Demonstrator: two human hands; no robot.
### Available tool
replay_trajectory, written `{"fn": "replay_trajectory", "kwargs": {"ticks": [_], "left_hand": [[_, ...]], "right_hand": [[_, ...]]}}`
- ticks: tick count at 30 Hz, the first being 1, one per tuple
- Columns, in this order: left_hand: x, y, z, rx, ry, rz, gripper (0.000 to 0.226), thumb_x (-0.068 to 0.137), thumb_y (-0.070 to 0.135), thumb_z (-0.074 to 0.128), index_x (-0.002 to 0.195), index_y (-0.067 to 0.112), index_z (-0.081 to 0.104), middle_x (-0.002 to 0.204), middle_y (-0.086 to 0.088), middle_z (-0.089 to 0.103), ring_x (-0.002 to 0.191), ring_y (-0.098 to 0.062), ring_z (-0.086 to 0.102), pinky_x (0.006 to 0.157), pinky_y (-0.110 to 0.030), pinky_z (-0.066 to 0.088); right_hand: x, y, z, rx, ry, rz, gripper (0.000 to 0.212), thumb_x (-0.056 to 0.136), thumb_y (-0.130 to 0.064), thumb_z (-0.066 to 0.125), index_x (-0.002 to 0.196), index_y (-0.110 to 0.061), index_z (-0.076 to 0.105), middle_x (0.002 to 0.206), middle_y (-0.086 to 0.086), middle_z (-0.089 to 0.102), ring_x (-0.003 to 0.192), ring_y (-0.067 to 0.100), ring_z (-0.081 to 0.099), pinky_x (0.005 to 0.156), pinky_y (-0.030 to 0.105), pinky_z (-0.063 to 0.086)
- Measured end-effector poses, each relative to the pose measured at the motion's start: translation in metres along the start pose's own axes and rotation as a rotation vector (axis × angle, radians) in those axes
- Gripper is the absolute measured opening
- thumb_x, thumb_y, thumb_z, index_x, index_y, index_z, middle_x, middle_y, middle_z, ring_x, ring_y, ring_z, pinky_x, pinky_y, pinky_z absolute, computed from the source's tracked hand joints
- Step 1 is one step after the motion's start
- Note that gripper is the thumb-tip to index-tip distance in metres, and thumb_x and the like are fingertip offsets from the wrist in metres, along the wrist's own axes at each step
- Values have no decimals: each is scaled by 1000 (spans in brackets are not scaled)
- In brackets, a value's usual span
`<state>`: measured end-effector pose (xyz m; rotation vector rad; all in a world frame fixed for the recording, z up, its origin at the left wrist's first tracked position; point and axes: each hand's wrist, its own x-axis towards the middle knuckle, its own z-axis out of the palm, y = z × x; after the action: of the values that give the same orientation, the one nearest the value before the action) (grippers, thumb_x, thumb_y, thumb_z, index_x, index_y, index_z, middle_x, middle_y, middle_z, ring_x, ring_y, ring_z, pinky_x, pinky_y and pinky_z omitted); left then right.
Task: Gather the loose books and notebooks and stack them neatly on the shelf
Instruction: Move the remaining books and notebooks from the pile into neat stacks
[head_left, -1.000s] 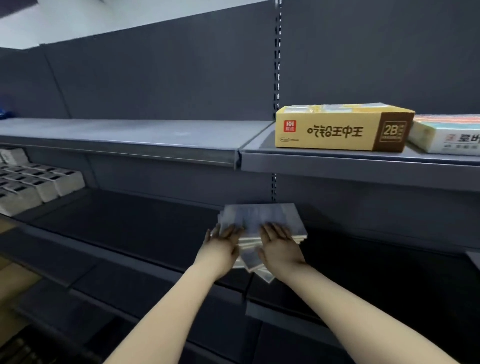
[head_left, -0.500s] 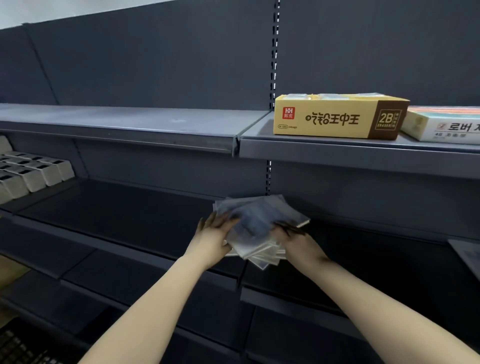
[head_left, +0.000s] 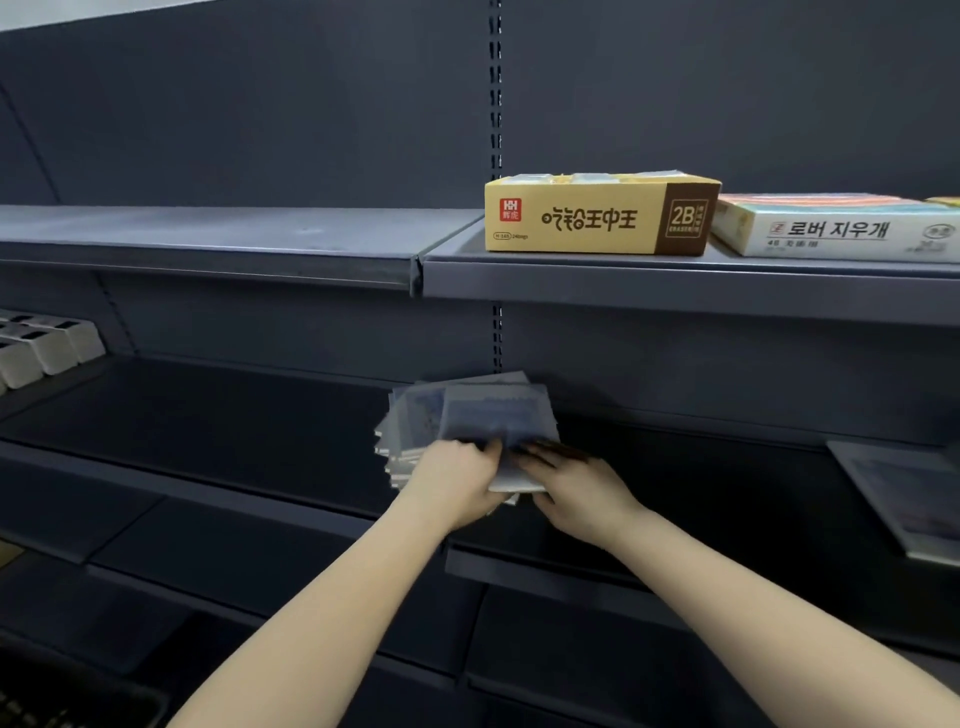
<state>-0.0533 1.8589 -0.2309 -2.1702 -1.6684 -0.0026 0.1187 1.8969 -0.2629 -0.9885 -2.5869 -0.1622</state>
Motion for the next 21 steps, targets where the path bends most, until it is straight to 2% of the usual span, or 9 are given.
{"fn": "replay_trajectory", "kwargs": {"ticks": [2,4,6,8,9,11,15,18,21], "left_hand": [[0,8,2,-37,13,-13,57,93,52,40,134,13,42,116,-9,63,101,-31,61,72,-33,44],[-5,12,7,-85,20,-60,54,92,47,43,136,16,42,123,-9,60,110,-29,58,78,-33,46],[-13,13,16,-168,-3,-55,52,91,27,47,142,17,36,141,-10,47,129,-28,43,98,-35,40],[-18,13,23,-248,-18,10,69,82,0,51,146,15,30,152,-12,29,142,-28,24,115,-37,19],[-19,14,24,-261,1,48,77,74,-9,53,145,12,32,152,-14,28,142,-30,23,116,-38,15],[-15,21,28,-225,36,116,87,53,-17,65,135,6,48,141,-22,44,132,-38,40,109,-45,28],[3,51,25,-167,88,183,91,19,-12,78,109,1,68,110,-21,66,100,-38,66,83,-46,51],[23,82,18,-195,138,245,89,17,-9,80,105,2,70,106,-19,68,96,-36,68,78,-43,54],[32,128,-5,-270,83,269,86,45,-8,80,128,-1,55,131,-23,54,121,-36,53,103,-36,37]], "right_hand": [[1,-2,-1,-85,-17,33,67,71,3,69,135,-10,51,140,9,50,123,27,53,93,35,48],[0,-2,0,-138,-55,56,70,86,2,49,149,-13,22,156,4,19,143,22,21,112,34,22],[-5,0,0,-134,-119,97,70,91,1,41,151,-15,10,159,2,6,145,18,7,115,31,10],[-13,6,6,-76,-92,130,71,91,3,39,151,-15,6,159,3,1,146,17,3,115,26,3],[-18,9,7,-49,-79,131,71,91,5,39,151,-14,6,159,3,0,146,17,2,114,23,-1],[-29,16,8,-51,-54,131,72,89,8,40,150,-13,8,159,5,2,146,19,3,112,20,-6],[-56,37,-4,-100,20,171,75,79,13,54,146,-6,26,154,14,22,143,26,23,112,26,6],[-86,59,-15,-157,95,183,83,38,17,79,118,1,63,120,19,63,108,31,64,91,37,46],[-125,83,-26,-206,76,223,87,25,15,80,109,-2,69,110,15,69,98,28,68,81,36,53]]}}
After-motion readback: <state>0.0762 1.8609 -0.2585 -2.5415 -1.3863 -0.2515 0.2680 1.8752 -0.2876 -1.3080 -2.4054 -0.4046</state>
